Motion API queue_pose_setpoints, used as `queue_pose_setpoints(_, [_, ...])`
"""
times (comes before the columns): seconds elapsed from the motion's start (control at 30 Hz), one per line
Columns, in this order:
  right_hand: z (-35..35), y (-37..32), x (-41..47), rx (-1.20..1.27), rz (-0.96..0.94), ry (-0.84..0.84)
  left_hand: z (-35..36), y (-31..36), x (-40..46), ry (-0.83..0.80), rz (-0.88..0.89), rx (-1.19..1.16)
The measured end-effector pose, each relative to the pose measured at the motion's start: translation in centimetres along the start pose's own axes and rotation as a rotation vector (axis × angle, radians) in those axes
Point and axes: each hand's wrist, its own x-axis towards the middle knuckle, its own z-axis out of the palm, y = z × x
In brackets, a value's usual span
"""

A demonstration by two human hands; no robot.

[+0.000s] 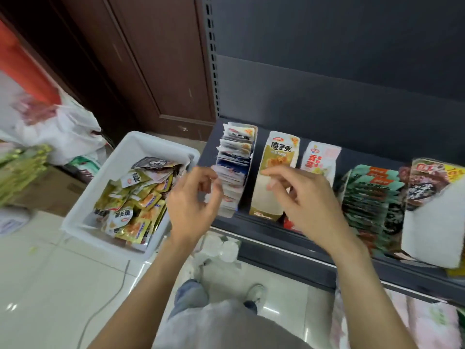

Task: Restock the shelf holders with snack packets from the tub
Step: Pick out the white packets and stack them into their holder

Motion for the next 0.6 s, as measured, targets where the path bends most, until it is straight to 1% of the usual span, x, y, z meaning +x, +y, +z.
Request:
queue_pose_setpoints(0.07, [3.7,-2.7,1.2,0.051,-0.04,-0.081,-2.8,-4.1,-0.2,0.023,-0.09,0.061])
queue_pose_setpoints(0.1, [6.0,-4.0,2.0,0.055,-0.062,-0.131,-4.0,-6.6,-0.4,-0.005,-0.157,0.097])
queue_pose_setpoints(0.17, [11.3,-6.0,3.8,0.065,-0.074,-0.234,-6.1,-12.6,-0.6,-0.118,-0.314,0.167])
queue_pose_setpoints(0.23, [17.0,-7.1,6.1,0.067,-0.031,-0.313,-7.6,-18.6,-0.5,-0.263,-0.466,0.24])
queue_pose_setpoints(0.3, [22.5,-7.3,8.7,0.009,0.034,-0.371,-8.5,-23.7,0.0,-0.38,-0.546,0.302])
queue_pose_setpoints(0.37, [27.3,-6.7,11.0,-0.087,0.097,-0.411,-8.4,-27.5,0.8,-0.464,-0.532,0.349])
queue_pose_setpoints(0.47, [32.6,-5.0,13.8,-0.254,0.16,-0.402,-6.9,-31.1,2.2,-0.585,-0.448,0.429])
queue_pose_setpoints(0.53, [35.1,-4.0,15.2,-0.37,0.158,-0.388,-5.7,-32.7,2.6,-0.686,-0.42,0.494])
queue_pose_setpoints(0.6, [37.0,-3.4,16.3,-0.477,0.112,-0.389,-5.1,-34.1,2.4,-0.741,-0.4,0.537])
